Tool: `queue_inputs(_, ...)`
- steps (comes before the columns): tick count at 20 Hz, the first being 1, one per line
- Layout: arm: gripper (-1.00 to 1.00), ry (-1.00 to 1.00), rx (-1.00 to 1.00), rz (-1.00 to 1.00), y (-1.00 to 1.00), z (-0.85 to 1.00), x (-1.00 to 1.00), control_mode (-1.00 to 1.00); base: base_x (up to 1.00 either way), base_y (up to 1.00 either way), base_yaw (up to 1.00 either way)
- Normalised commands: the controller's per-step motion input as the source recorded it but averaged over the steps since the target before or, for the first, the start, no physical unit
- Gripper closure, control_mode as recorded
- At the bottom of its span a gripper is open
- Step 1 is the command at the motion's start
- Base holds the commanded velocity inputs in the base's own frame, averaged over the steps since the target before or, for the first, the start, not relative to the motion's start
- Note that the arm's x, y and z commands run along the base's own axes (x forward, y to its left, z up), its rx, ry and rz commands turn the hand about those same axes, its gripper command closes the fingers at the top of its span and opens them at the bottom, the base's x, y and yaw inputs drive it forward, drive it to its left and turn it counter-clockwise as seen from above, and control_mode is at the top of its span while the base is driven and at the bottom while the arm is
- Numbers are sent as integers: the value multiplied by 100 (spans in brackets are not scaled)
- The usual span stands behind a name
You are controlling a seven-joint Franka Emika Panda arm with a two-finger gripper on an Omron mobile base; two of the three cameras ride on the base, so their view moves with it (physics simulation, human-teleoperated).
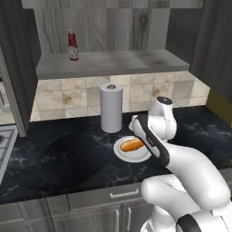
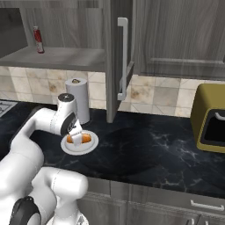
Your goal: Move the hot dog bun to the plate on the dining table and place the condiment next to that plate. Then navigate to the fridge and take the sausage and place it on the plate as well.
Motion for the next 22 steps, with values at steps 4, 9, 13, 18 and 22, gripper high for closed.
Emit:
queue_inputs(4, -100, 0, 9, -27, 3, -18, 26, -100, 0, 0, 0)
queue_inputs(9, -100, 0, 6, -19, 1, -17, 30, -100, 0, 0, 0)
queue_inputs(13, -100, 0, 3, -5, 0, -23, 38, -100, 0, 0, 0)
queue_inputs(18, -100, 0, 1, 0, 0, -27, 42, -100, 0, 0, 0)
queue_inputs(22, -100, 0, 3, 0, 0, -22, 35, -100, 0, 0, 0)
